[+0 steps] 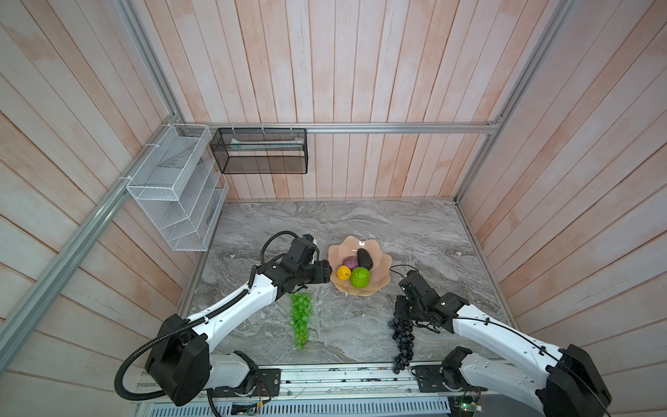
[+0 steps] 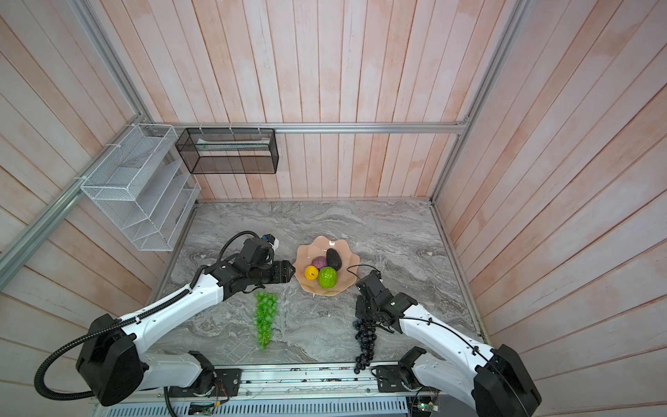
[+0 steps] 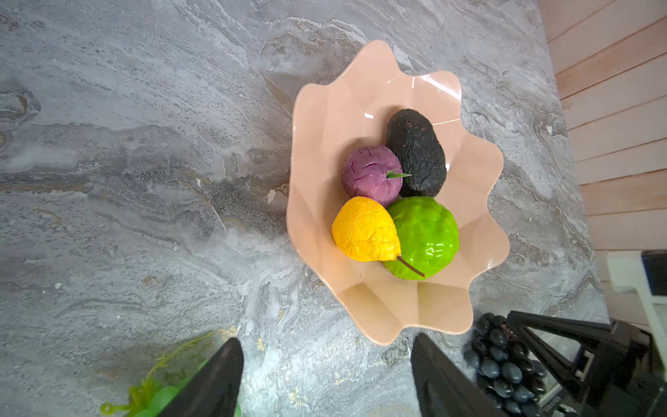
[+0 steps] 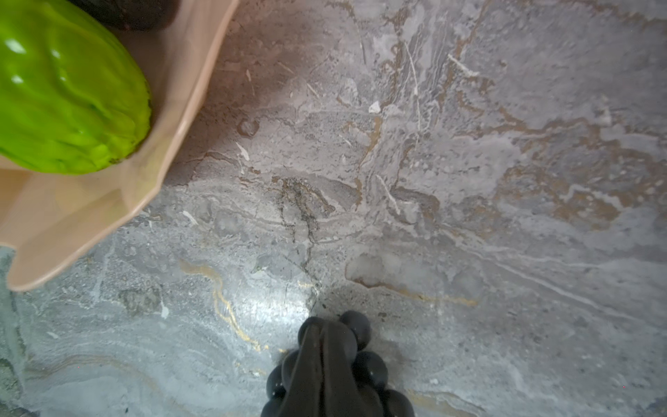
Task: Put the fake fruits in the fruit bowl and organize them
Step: 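Lift the dark grapes with the right gripper and carry them over the bowl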
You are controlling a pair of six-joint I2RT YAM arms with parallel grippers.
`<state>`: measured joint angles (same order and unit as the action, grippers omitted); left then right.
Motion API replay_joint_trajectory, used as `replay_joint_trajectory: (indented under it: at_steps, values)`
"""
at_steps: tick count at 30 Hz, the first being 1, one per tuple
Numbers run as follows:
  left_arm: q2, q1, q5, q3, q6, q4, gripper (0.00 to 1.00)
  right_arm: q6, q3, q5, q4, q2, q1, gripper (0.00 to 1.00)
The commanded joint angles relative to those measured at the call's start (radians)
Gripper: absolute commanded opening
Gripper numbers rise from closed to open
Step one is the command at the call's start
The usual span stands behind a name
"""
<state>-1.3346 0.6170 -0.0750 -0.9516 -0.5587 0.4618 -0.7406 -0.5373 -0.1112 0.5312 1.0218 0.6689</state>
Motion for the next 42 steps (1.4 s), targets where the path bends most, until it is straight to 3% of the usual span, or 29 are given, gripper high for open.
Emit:
replay_joint_trajectory:
  at_steps: [1,18,27,33,42]
  values:
    - [0.023,-0.005,-0.008,-0.021,-0.013,0.017,0.76,0.005,-0.022,-0.022,0.022,-0.028,0.003,0.0]
    - [0.015,-0.005,0.001,-0.076,-0.018,0.101,0.76,0.129,-0.296,-0.093,0.141,-0.127,0.016,0.0]
    - [-0.018,-0.005,0.039,-0.114,-0.054,0.069,0.76,0.339,-0.586,-0.115,0.151,-0.005,0.015,0.0]
    - [-0.048,-0.006,0.06,-0.157,-0.041,0.1,0.74,0.397,-0.757,0.007,0.113,0.109,0.016,0.0]
    - [-0.022,-0.007,0.086,-0.139,-0.077,0.101,0.71,0.385,-0.777,0.257,-0.013,0.234,0.017,0.0]
